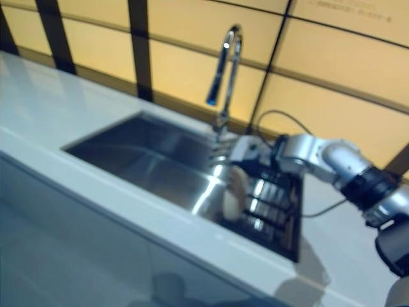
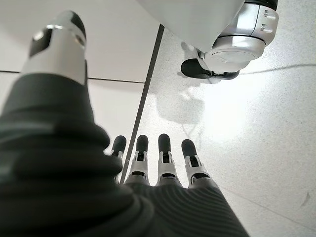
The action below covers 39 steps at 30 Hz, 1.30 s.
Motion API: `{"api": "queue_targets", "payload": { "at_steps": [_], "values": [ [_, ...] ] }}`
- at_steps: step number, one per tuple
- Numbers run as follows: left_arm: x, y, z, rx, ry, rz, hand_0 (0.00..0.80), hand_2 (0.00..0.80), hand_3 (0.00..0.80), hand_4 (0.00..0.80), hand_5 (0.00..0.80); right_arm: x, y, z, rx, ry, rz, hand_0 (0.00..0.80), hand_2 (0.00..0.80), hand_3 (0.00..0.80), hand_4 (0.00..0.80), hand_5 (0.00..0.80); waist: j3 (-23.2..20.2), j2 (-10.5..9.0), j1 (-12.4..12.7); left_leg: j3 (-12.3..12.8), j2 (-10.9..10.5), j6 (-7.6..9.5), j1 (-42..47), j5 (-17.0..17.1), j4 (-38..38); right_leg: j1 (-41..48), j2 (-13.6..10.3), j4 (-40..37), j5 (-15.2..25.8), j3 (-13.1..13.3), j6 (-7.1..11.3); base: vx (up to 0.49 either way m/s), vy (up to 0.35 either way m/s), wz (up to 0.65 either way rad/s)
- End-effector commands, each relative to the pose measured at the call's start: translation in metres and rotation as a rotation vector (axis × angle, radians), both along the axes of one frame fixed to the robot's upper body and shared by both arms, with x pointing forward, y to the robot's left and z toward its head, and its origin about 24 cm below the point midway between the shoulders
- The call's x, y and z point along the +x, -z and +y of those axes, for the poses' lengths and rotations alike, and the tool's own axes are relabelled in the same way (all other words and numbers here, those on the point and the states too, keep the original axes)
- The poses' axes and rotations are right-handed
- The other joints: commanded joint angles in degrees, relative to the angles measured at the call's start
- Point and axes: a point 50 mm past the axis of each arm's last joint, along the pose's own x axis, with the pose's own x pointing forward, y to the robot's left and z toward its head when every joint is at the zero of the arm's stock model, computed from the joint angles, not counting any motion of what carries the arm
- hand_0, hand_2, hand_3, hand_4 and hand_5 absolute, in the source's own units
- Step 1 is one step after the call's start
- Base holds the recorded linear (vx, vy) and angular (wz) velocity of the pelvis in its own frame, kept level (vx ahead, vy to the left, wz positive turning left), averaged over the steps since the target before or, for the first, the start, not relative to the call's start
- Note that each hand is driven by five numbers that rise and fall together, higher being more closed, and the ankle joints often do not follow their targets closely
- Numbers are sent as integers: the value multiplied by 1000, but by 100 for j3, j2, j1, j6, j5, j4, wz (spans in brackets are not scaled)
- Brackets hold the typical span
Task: Take plates into dishwasher
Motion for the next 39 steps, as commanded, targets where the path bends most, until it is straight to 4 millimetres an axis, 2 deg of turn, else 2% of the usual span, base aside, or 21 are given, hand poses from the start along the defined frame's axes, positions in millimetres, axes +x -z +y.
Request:
{"api": "queue_targets", "payload": {
  "at_steps": [1,14,23,30,35,39],
  "values": [
    [18,-3,-8,-2,99,-38,0,0,0,0,0,4,-6,-3,-16,20,-11,0,0,0,0,0,-148,-74,206,143,162,-261,-330,-9,272,138,-9,294,-289,-164,163,20,-12,4],
    [18,-6,-5,1,143,-34,0,0,0,0,0,9,0,0,-7,47,8,0,0,0,0,0,-44,-58,330,42,158,-239,-376,-83,449,131,-20,391,-305,-203,140,18,-17,3],
    [20,-9,-7,-9,210,-46,0,0,0,0,0,17,16,-9,23,114,33,0,0,0,0,0,18,5,462,-94,152,-234,-455,-117,602,140,-69,513,-351,-295,125,45,-28,2],
    [26,-15,3,15,240,-47,0,0,0,0,0,24,20,-18,41,183,24,0,0,0,0,0,229,72,588,-267,96,-187,-629,-203,921,52,-154,773,-405,-371,88,26,-36,14],
    [17,-18,14,35,228,-37,0,0,0,0,0,23,28,-22,57,204,36,0,0,0,0,0,402,96,659,-291,55,-134,-709,-364,1299,65,-204,897,-411,-329,66,78,-39,4],
    [10,-18,20,51,218,-16,0,0,0,0,0,21,39,-21,59,209,67,0,0,0,0,0,419,117,711,-329,70,-109,-647,-374,1287,145,-198,944,-432,-303,99,128,-25,4]
  ]
}}
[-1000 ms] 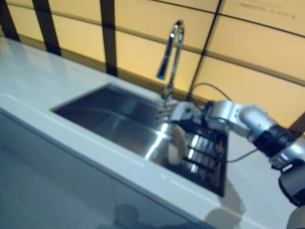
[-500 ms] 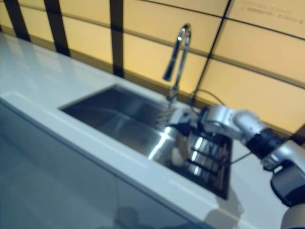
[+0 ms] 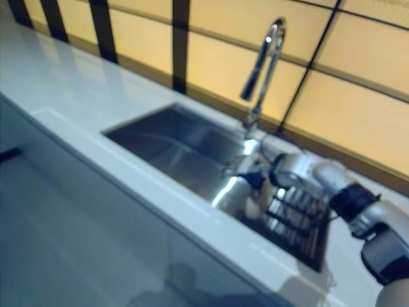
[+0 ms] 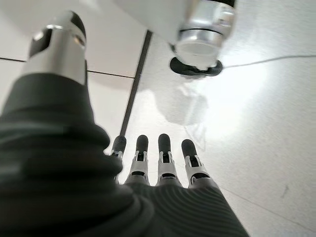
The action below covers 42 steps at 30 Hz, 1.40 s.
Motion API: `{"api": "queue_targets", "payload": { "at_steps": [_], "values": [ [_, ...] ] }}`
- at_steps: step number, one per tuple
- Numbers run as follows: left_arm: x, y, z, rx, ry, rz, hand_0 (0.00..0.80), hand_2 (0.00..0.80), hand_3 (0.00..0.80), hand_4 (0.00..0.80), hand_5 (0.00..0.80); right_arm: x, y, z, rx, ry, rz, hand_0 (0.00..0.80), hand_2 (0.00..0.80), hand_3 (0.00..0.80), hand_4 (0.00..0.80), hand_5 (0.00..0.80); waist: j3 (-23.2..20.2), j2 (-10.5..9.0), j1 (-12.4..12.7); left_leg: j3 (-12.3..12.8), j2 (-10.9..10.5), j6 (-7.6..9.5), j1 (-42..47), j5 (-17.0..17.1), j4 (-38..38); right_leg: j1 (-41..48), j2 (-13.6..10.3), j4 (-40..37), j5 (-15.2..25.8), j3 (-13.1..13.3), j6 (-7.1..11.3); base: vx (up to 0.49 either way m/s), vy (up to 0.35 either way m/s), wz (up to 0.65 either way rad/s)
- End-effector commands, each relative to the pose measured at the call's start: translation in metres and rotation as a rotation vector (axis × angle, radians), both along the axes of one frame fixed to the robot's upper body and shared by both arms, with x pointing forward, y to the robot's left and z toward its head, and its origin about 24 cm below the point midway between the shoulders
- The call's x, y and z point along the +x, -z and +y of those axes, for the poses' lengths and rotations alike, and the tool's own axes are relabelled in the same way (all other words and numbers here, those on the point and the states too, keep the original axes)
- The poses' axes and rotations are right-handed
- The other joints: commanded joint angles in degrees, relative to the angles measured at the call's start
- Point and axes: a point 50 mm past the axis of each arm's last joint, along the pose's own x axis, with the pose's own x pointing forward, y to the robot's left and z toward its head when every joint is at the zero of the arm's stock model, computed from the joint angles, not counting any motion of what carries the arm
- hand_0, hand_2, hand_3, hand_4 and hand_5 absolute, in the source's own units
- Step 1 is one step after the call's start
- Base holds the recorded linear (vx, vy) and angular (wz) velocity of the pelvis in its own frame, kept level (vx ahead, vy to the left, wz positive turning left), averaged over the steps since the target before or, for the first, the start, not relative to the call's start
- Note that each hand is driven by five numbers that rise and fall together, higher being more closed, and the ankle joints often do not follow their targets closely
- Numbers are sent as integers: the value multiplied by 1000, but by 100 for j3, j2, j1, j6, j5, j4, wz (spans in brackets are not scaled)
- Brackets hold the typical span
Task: Take plates into dishwasher
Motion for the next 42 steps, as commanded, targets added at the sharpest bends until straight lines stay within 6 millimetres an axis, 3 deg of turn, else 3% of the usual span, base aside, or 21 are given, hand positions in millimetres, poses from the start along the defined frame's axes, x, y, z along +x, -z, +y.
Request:
{"api": "queue_targets", "payload": {
  "at_steps": [1,7,15,34,42],
  "values": [
    [1,-6,7,46,77,-6,0,0,0,0,0,3,-15,-2,44,42,-64,0,0,0,0,0,-115,-45,217,69,141,-84,-331,-199,683,113,-114,628,-292,65,152,113,-32,0],
    [10,-16,21,90,84,-30,0,0,0,0,0,3,-14,-7,56,81,-61,0,0,0,0,0,22,-126,317,-20,161,-70,-403,-123,574,79,-56,610,-253,36,202,18,-79,5],
    [23,-28,33,128,72,-80,0,0,0,0,0,2,-35,-26,59,132,-111,0,0,0,0,0,123,-327,330,-111,200,-81,-593,54,248,-139,43,534,-209,-27,244,-63,-66,6],
    [32,-25,22,102,41,-121,0,0,0,0,0,5,-70,-38,119,175,-240,0,0,0,0,0,167,-328,226,-8,242,-117,-736,273,-47,-387,36,559,-196,-48,203,-51,19,1],
    [21,-16,15,68,-21,-102,0,0,0,0,0,0,-85,-80,270,345,-351,0,0,0,0,0,-26,-210,-55,118,194,-63,-605,333,-220,-386,-56,532,-148,15,251,-16,93,0]
  ]
}}
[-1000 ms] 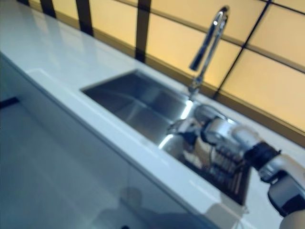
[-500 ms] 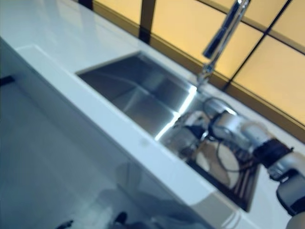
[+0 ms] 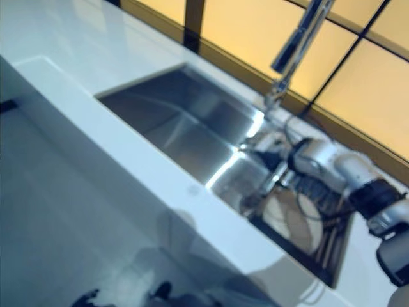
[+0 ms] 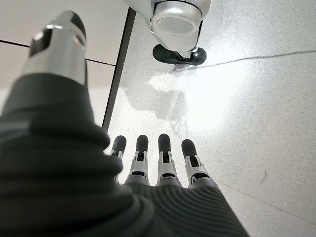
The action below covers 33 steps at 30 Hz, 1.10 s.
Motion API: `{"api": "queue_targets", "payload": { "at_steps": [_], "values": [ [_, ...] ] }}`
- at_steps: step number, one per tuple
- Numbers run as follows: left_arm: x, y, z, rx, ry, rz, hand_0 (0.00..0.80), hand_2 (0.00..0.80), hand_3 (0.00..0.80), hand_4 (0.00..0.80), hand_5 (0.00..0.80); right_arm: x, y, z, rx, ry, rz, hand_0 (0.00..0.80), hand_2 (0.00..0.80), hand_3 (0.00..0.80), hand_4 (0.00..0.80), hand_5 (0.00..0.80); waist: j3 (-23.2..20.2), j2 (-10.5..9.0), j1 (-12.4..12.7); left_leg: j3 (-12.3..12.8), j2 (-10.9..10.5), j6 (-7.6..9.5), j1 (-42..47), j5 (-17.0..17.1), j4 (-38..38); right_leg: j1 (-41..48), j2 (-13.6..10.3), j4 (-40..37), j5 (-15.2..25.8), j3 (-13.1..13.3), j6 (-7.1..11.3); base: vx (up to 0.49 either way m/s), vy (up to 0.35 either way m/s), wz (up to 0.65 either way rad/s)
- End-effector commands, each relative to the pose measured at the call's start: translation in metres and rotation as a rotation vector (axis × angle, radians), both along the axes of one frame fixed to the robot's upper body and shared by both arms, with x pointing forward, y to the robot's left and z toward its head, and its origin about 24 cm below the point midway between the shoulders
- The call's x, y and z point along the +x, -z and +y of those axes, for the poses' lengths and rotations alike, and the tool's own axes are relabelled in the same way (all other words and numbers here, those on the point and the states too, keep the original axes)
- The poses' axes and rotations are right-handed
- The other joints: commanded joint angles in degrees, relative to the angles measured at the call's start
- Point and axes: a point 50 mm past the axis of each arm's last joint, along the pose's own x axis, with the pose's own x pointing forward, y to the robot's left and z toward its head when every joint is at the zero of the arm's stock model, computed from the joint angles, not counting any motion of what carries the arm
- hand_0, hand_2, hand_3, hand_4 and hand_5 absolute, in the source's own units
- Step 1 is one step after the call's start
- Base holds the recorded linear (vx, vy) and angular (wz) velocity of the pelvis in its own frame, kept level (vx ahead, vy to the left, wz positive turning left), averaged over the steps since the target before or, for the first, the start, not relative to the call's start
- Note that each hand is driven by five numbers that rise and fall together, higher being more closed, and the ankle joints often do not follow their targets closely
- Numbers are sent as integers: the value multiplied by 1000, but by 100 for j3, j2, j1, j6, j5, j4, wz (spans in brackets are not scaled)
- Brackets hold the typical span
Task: Take plates into dishwasher
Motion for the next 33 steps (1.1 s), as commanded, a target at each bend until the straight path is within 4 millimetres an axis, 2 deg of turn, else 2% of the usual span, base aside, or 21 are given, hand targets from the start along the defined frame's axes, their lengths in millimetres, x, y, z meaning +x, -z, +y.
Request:
{"api": "queue_targets", "payload": {
  "at_steps": [1,7,9,12,13,18,22,33],
  "values": [
    [-14,10,-9,-36,-47,13,0,0,0,0,0,-8,-24,-41,107,148,-108,0,0,0,0,0,-540,218,-252,297,251,-72,-79,357,-316,26,-91,601,-141,164,247,-6,111,1],
    [-25,17,-13,-53,-87,43,0,0,0,0,0,-19,-16,-75,197,269,-98,0,0,0,0,0,-696,288,-456,433,209,-40,70,342,-411,66,-163,581,-127,270,293,21,100,-2],
    [-30,20,-16,-63,-103,50,0,0,0,0,0,-24,-8,-92,252,342,-63,0,0,0,0,0,-763,335,-561,503,185,-18,148,314,-440,79,-203,581,-125,327,313,37,107,-10],
    [-32,22,-17,-71,-114,52,0,0,0,0,0,-27,3,-105,343,411,-9,0,0,0,0,0,-799,372,-641,571,172,-3,220,294,-477,92,-235,570,-117,380,336,25,73,-11],
    [-32,22,-17,-73,-119,50,0,0,0,0,0,-28,6,-112,422,452,26,0,0,0,0,0,-801,388,-671,603,167,6,263,283,-491,104,-250,569,-110,406,345,21,62,-7],
    [-31,23,-19,-80,-125,47,0,0,0,0,0,-30,31,-122,613,506,165,0,0,0,0,0,-787,451,-753,687,151,31,343,239,-488,123,-307,594,-100,458,367,14,33,-10],
    [-29,23,-19,-81,-122,46,0,0,0,0,0,-32,46,-125,699,513,254,0,0,0,0,0,-743,483,-778,720,144,47,379,213,-466,135,-336,616,-91,475,376,10,5,-2],
    [-18,21,-24,-90,-90,23,0,0,0,0,0,-25,82,-115,867,511,380,0,0,0,0,0,-626,565,-776,752,126,70,357,197,-426,90,-371,637,-55,494,394,0,0,0]
  ]
}}
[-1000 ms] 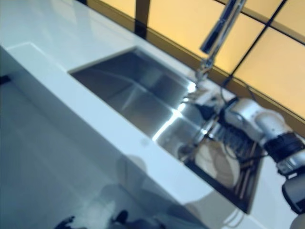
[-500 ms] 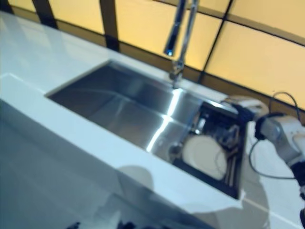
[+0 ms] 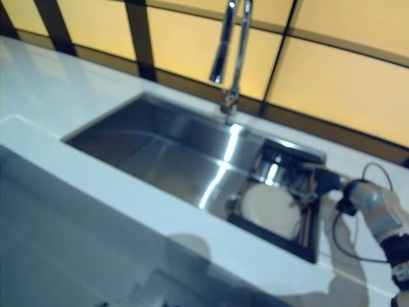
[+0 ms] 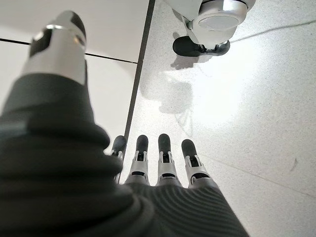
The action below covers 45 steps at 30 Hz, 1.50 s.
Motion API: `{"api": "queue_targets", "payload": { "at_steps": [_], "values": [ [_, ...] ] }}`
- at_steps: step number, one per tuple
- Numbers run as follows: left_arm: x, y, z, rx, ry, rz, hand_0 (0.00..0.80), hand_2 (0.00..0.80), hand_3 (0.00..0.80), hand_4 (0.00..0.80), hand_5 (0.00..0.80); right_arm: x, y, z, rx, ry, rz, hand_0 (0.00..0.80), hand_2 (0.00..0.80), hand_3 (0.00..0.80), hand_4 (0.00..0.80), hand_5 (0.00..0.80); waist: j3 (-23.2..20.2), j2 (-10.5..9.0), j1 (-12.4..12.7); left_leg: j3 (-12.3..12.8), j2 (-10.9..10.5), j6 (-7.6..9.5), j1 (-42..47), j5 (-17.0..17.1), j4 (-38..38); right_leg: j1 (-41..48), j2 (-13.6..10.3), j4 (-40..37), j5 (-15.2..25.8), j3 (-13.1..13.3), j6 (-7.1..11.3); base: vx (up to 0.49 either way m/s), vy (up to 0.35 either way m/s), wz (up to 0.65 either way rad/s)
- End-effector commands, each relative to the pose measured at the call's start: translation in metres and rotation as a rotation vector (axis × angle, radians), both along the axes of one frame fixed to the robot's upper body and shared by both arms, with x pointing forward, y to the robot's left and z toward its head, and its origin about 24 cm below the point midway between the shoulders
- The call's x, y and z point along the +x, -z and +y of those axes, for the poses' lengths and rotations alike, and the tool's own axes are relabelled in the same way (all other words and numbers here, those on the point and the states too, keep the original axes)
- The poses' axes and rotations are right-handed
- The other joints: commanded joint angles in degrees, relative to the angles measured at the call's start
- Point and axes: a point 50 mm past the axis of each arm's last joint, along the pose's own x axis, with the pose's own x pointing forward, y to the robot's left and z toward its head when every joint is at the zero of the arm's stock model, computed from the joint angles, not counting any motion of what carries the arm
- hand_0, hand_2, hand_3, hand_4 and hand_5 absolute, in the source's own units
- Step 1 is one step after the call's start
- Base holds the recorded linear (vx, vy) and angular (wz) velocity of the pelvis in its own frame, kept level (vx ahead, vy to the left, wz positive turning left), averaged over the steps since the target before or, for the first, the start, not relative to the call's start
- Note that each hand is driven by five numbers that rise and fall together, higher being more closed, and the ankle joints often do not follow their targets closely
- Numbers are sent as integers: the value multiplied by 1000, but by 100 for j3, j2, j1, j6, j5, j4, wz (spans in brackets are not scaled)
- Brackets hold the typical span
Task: Take plates into dishwasher
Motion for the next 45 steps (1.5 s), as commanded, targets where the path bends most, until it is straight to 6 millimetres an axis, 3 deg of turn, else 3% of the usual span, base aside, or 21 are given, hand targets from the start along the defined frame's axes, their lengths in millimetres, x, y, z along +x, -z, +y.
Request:
{"api": "queue_targets", "payload": {
  "at_steps": [1,13,22,31,45],
  "values": [
    [2,-1,1,9,15,-13,0,0,0,0,0,6,-13,2,48,15,-60,0,0,0,0,0,-238,-38,48,424,146,-57,-151,104,-32,-170,-249,631,-66,229,292,0,0,0],
    [-1,6,-10,-70,34,28,0,0,0,0,0,4,9,11,123,18,-35,0,0,0,0,0,-296,61,-126,517,120,-40,-43,98,-127,-168,-291,589,-36,298,329,6,18,0],
    [6,4,-11,-60,54,13,0,0,0,0,0,7,21,10,144,42,7,0,0,0,0,0,-208,70,-90,538,122,-26,-105,88,-49,-244,-304,641,-7,308,324,7,4,-2],
    [28,-5,-13,-54,106,-34,0,0,0,0,0,21,5,7,204,85,25,0,0,0,0,0,116,109,35,450,102,-10,-387,123,142,-479,-334,811,14,270,289,-44,-23,0],
    [55,-15,-25,-67,178,-111,0,0,0,0,0,45,-40,12,226,112,-4,0,0,0,0,0,559,245,220,333,84,-28,-751,214,266,-775,-341,897,62,172,221,-49,-17,5]
  ]
}}
